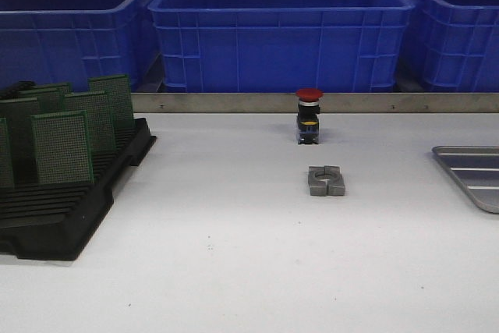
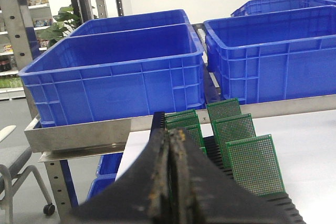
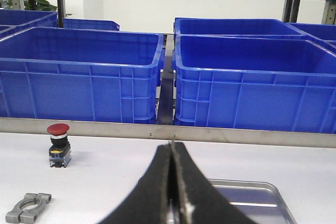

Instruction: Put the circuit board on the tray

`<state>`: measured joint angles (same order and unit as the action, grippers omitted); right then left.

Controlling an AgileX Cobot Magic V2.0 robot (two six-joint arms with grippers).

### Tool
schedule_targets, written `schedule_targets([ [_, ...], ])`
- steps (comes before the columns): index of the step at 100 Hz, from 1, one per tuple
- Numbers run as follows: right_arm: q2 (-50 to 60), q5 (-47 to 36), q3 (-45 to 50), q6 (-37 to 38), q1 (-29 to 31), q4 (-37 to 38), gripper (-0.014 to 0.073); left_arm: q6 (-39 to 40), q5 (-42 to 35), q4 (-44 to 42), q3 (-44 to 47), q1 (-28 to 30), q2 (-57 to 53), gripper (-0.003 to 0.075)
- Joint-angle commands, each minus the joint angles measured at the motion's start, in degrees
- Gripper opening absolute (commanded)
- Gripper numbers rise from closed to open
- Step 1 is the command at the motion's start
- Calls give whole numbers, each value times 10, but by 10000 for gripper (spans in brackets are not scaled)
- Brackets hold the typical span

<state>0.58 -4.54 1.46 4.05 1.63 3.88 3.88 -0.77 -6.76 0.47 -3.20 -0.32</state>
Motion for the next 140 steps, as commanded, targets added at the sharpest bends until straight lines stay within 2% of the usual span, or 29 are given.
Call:
schedule_targets([
  [1, 9, -41, -7, 0, -2, -1, -69, 6, -44, 2, -1, 2, -20, -18],
  [27, 9, -41, -7, 0, -2, -1, -69, 6, -44, 2, -13, 2, -20, -18],
  [39, 9, -41, -7, 0, -2, -1, -69, 6, -12, 19, -52, 2, -14, -18],
  [61, 9, -41, -7, 0, -2, -1, -69, 6, 150, 52, -196, 2, 62, -18],
  [91, 9, -41, -7, 0, -2, -1, -69, -18, 386, 52, -435, 2, 271, -18],
  [100, 9, -41, -7, 0, -2, -1, -69, -39, 433, 52, -487, 2, 341, -18],
  [117, 9, -41, -7, 0, -2, -1, -69, -39, 461, 54, -530, 2, 438, -18],
  [140, 9, -41, -7, 0, -2, -1, -69, -66, 465, 63, -534, 2, 507, -18],
])
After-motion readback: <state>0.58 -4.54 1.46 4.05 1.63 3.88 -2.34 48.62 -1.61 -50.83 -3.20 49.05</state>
